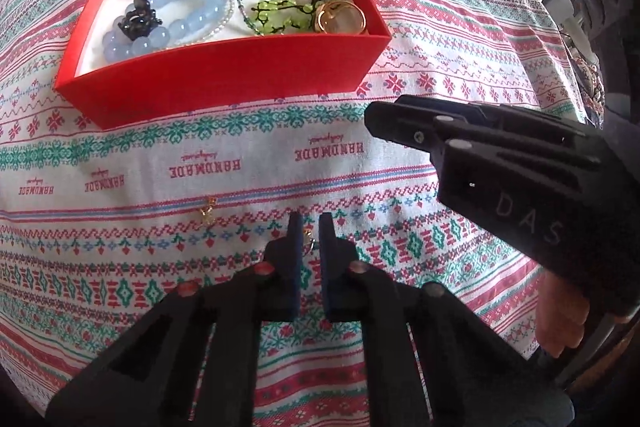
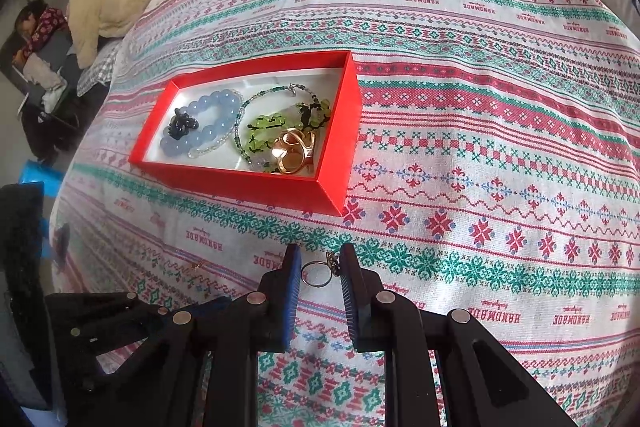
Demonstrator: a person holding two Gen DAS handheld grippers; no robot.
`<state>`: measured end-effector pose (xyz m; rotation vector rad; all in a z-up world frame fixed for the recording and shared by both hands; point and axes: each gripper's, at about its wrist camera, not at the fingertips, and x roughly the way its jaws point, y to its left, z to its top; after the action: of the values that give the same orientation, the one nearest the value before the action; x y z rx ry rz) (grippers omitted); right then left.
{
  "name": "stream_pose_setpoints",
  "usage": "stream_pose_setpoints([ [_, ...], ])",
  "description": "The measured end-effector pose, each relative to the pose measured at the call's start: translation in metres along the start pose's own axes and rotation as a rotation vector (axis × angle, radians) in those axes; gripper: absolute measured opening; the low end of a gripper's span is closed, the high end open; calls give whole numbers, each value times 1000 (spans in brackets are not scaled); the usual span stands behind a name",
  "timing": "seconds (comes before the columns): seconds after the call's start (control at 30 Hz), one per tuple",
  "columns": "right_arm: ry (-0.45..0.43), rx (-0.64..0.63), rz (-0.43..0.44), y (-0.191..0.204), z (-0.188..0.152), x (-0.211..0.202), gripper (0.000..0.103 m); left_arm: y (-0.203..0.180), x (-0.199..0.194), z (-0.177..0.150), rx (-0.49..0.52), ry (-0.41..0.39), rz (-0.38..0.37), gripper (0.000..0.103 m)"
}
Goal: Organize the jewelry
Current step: 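Grasp a small gold earring with the left tool while the right tool grasps a gold hoop earring, then carry both earrings into the red box and open both tools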
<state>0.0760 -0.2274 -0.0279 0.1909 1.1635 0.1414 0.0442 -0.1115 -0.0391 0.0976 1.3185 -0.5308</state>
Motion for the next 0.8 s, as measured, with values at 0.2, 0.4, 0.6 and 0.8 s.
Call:
stream_pose_setpoints([
  [0.2, -3, 4, -2, 1, 0, 0, 20, -2, 4, 1, 7, -4, 24, 4],
  [0.4, -10, 6, 2, 1, -1, -2, 20, -3, -2, 2, 1, -34, 23, 2],
  [0.6, -20, 21, 10, -3, -1, -6, 20, 1, -23, 0, -10, -69, -14, 2],
  [0.8, -53, 36, 35, -6, -1, -14, 20, 18, -51, 4, -56, -133, -58, 2],
])
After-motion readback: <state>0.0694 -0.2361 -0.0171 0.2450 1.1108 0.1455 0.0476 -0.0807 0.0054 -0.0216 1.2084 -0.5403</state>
